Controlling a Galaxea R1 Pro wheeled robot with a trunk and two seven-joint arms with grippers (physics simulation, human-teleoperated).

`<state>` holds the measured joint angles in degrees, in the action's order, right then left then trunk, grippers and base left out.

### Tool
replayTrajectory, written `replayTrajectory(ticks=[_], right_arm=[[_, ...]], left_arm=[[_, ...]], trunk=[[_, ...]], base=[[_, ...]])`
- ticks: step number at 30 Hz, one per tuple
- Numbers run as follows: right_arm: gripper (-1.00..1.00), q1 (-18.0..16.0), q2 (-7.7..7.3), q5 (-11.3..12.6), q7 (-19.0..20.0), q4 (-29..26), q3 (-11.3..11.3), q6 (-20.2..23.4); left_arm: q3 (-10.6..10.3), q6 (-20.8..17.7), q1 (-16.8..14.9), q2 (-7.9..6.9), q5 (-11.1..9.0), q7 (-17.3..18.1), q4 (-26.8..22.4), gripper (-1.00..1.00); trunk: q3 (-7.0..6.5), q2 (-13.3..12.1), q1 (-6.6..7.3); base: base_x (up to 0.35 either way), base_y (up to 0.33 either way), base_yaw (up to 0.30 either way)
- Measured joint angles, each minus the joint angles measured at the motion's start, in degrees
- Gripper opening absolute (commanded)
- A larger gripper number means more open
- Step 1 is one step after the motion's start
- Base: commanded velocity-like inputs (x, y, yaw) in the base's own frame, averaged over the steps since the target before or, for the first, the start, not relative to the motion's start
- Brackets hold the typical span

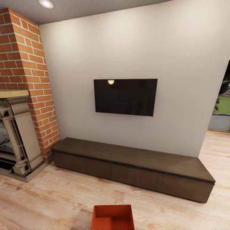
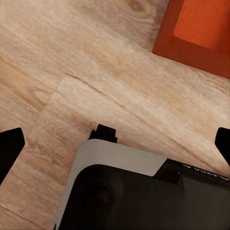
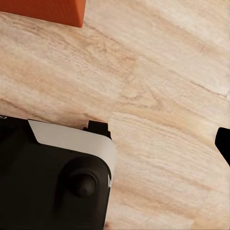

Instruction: Move the two storage containers from the living room to the garage. In the garage, place one container on the floor and stack the other container on top of it (either order is fine).

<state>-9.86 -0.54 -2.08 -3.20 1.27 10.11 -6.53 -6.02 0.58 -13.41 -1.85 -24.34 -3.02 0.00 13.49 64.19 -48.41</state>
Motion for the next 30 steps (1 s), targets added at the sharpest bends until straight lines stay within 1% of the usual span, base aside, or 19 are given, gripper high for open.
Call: replayTrajectory(ticks=[27,30], right_arm=[[1.00,0.0,-0.09,0.0,0.0,0.0,-0.3,-0.1],[1.00,0.0,-0.09,0.0,0.0,0.0,-0.3,-0.1]], left_arm=[[0.0,0.1,0.0,-0.06,0.0,0.0,0.0,1.00],[0.0,0.1,0.0,-0.07,0.0,0.0,0.0,1.00]], trunk=[[2.45,0.0,0.00],[3.26,1.2,-0.65]], base=[[0.000,0.000,0.000],[0.000,0.000,0.000]])
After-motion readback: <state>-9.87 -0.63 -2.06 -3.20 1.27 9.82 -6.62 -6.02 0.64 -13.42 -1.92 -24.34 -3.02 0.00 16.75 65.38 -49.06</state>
